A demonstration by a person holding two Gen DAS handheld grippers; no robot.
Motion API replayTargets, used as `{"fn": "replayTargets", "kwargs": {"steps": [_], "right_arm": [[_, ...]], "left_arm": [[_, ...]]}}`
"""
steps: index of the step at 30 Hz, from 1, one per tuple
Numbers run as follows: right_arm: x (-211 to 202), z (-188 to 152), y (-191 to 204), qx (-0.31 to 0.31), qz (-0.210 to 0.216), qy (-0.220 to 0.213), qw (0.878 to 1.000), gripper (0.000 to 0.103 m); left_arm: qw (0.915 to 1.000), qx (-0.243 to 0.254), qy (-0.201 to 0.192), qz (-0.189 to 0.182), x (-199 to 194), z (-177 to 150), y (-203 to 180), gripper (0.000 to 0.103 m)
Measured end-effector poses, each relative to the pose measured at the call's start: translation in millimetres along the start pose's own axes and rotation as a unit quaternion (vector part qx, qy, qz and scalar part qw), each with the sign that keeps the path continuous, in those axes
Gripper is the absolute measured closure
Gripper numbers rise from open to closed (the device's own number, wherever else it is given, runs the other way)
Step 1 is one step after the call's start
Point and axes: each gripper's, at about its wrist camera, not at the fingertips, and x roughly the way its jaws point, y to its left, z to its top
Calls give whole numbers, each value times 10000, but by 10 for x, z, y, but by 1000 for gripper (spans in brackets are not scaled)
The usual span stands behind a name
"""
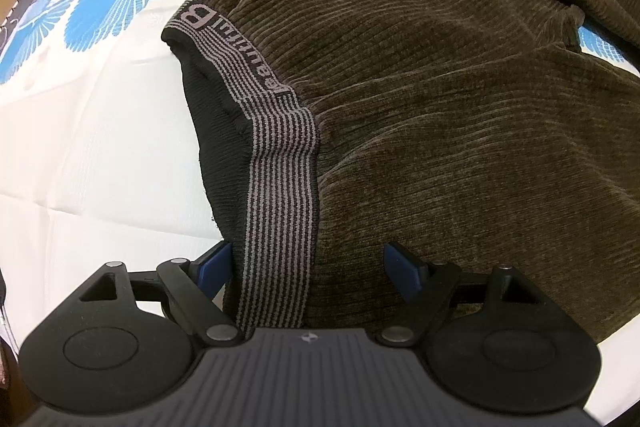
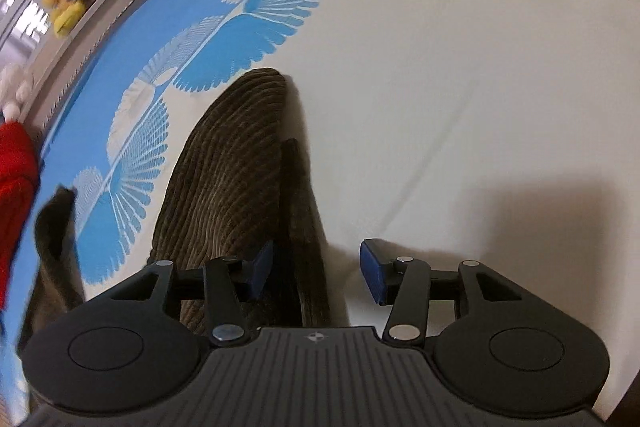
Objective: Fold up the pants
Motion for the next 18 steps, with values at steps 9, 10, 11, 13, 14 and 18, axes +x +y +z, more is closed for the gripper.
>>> {"fn": "replayTargets", "kwargs": {"steps": [9,10,11,13,14,18], "right_arm": [[-518,90,231,-95,-609,-1345,9890,102],[-737,105,159,277,-936,-1751,9797,102],[-878,105,51,613,-1157,-1849,9740,103],[-947,76,-181,959,-1760,-1645,9658,103],[-924,64,-339,1139,-1870,-1443,9650,103],[-732,8,-952,2145,-1465,-647,9635,98]], "left_arm": [[9998,137,-75,-94,11,-63,62,17],[9999,120,-45,-95,18,-67,87,17],[9999,95,-19,-85,19,-70,114,17],[9999,41,12,-103,15,-81,156,17],[9999,16,19,-114,6,-89,176,17],[9999,-52,3,-159,-20,-135,279,17]]}}
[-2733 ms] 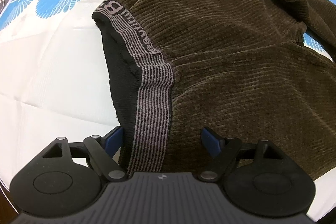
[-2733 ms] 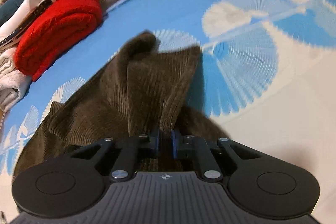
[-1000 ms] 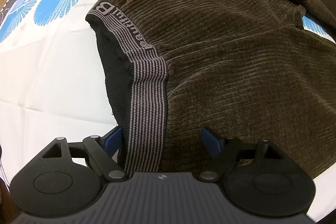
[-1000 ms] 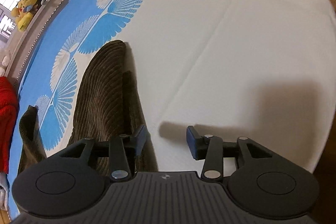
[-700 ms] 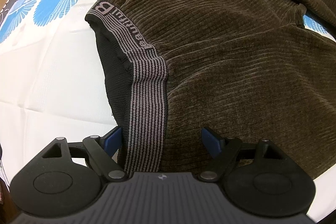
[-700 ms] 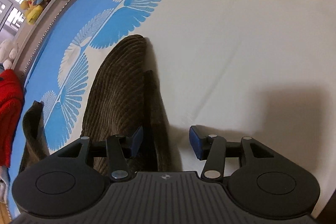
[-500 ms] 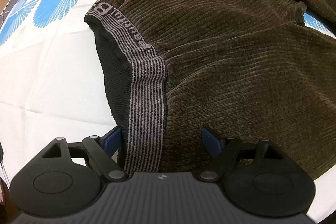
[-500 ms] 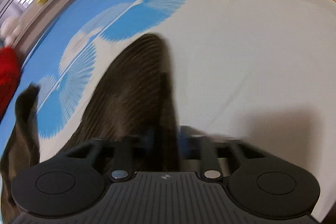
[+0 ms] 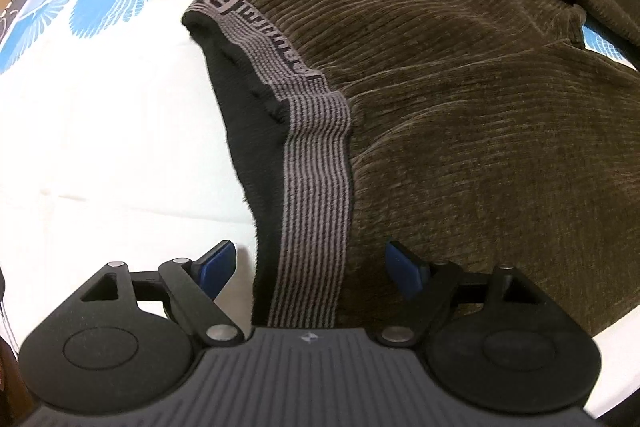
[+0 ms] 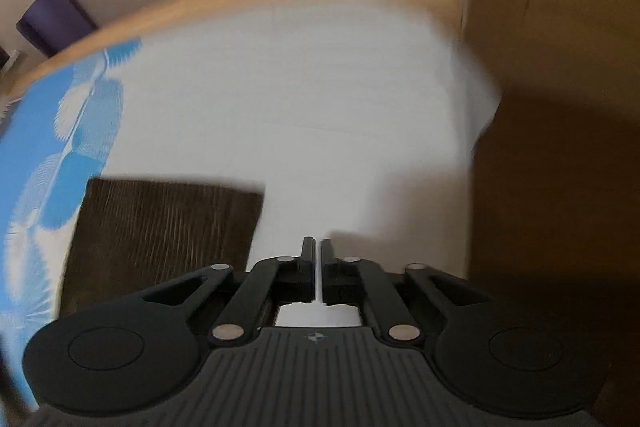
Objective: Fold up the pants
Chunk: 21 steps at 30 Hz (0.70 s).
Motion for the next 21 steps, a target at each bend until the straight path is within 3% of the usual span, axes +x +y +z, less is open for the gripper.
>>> {"fn": "replayTargets", "kwargs": {"steps": [1,3,6,7,11,14,17,21], "right_arm": [[59,-6,-69,198,247,202,9993,97],[76,-33,-99,367,599,301,9971,83],[31,-65,108,-131,901,97,9958,56],[34,-91,169,-339,938,40,9950,55],[189,-200,470,-890,884,199,9919,55],[309,-314,667,-1420,397,140,9890,62],[321,-340,766,-1655,217,-22,9860,92],[299,-345,794,-1760,60,-69,9844,97]], "left_arm": [[10000,-51,-36,-5,-15,-6,33,18],[9998,-189,-111,-36,-49,-4,86,20],[9990,-383,-174,-162,-67,12,160,25],[9989,-391,-159,-182,-61,16,162,30],[9994,-221,-131,-210,-31,29,109,43],[9997,-63,-167,-160,-13,35,30,47],[9998,7,-189,-115,-4,34,-17,49],[9996,133,-236,-33,-4,33,-68,53]]}}
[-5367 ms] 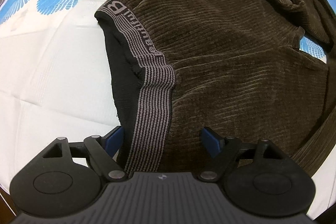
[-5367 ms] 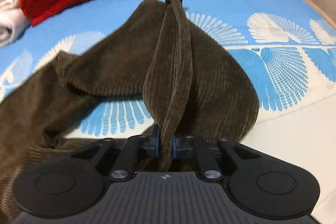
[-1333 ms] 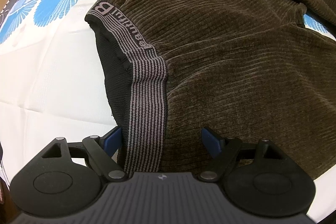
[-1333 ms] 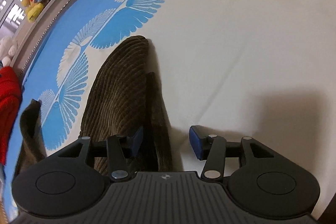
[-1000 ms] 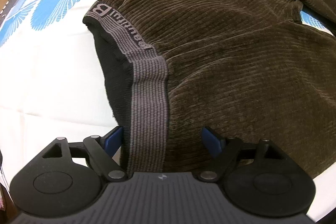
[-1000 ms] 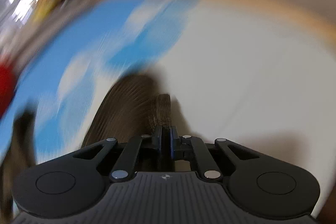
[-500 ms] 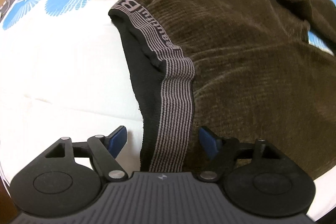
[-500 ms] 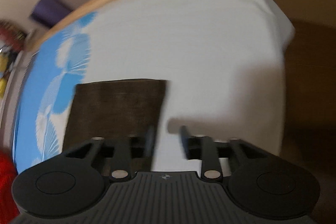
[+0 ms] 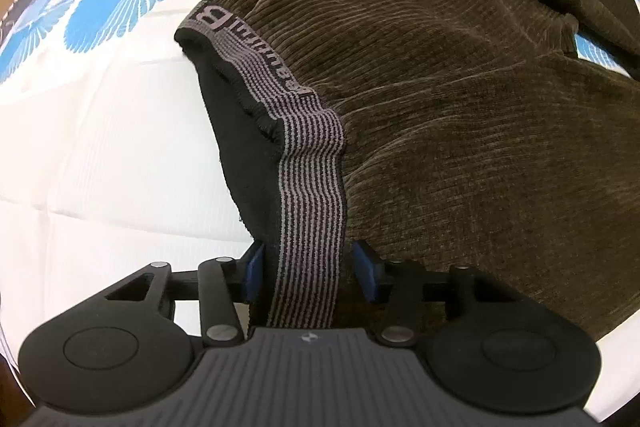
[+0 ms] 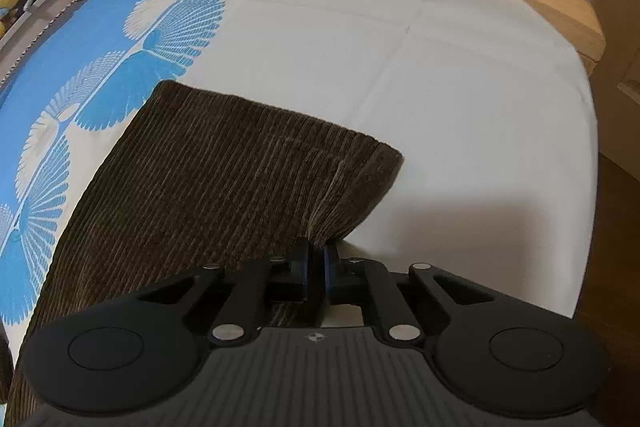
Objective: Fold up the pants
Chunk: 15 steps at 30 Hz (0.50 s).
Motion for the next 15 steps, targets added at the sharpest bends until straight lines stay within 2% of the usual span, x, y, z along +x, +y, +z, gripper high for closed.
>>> {"fn": "replayTargets", "kwargs": {"steps": [4,5,8,11,14,15], "right_arm": [[-105,27,-108,260,-504,-152,9983,98],[-111,30,-159,416,-648,-138,9969,98],[-194,8,-352,801,-969,-167,9919,98],[-241,3,-421,789,-740,-191,9939,97],[-253,-44,-336,321,-675,-73,9972,96],[-241,-61,-314,262,-655,11,9975,92]], "left_arm": [[9995,276,-164,-54,-45,-20,-73,67],[9991,348,-216,-115,-63,-29,-88,75],[9976,572,-334,-182,-121,-77,-137,78],[9964,753,-347,-161,-150,-143,-101,85],[9970,717,-215,-171,-161,-196,-6,86],[9973,695,-176,-143,-161,-207,21,86]]}}
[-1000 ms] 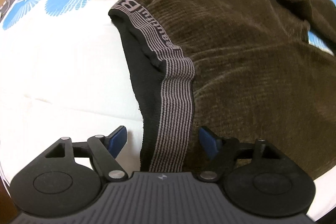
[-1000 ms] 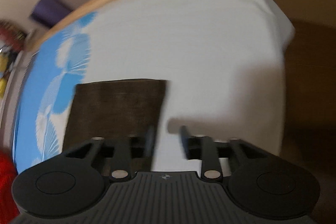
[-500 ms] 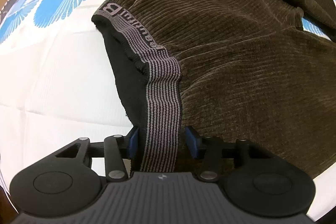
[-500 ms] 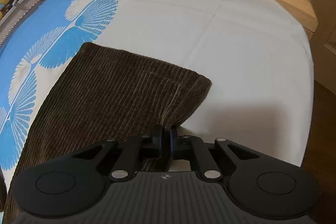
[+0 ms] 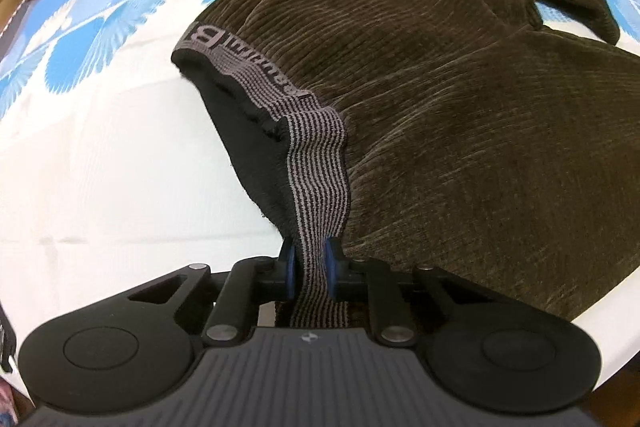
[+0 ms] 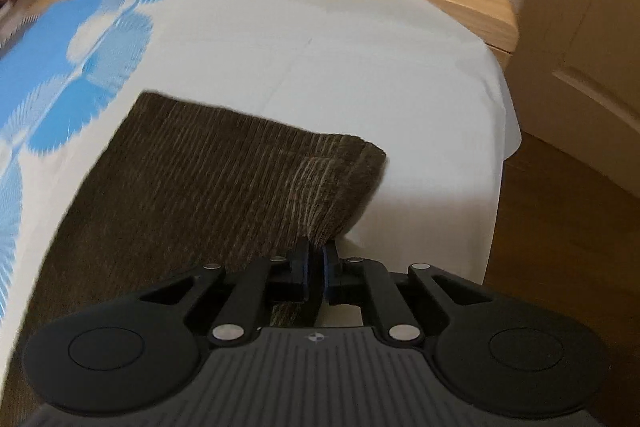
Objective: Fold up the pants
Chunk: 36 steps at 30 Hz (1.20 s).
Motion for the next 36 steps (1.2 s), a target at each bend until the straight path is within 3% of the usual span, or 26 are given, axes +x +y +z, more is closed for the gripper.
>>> {"fn": "replayTargets", "kwargs": {"steps": [2,6,8,12,16,19,22,24,26,28,31,36], "right_arm": [[40,21,20,-66,20,191,9998,90],[-62,16,158,-313,-65,-5,9995,66],[-193,22,239,-584,-155,-325,9976,65],[-520,33,374,-923,-100,-971,9909,64],[-919,-18,449,-918,434,-1369,9854,64],[-1229,-157,550,-1043,1038,-1587,9763,64],[-1526,-324,678,-1323,1734,-1693,9611,64],[-1657,-428,755,-1488,2227,-1640,9494,64],[-1786,-522,861,-1666,2581,-1596,9381,62],[-1875,-604,977,-1842,2746,-1605,9300,60],[-1935,-699,1153,-2135,2787,-1682,9211,58],[-1948,-819,1338,-2271,2897,-1464,9182,56]], "left_arm": [[10000,-29,48,35,-13,-10,25,86],[9999,-96,17,37,-48,15,-4,84],[9997,-249,-47,2,-90,46,14,82],[9967,-595,-538,-132,-263,105,31,78],[9929,-661,-850,-501,-377,143,-10,77],[9923,-477,-943,-653,-396,154,-107,67],[9960,-150,-590,-653,-277,157,-199,63],[9994,139,61,-318,-49,116,-288,62],[9992,328,83,-228,-34,116,-349,60],[9992,226,-27,-326,-79,139,-343,54],[9991,109,-164,-366,-122,175,-327,53],[9985,-155,-352,-388,-174,207,-253,48]]}}
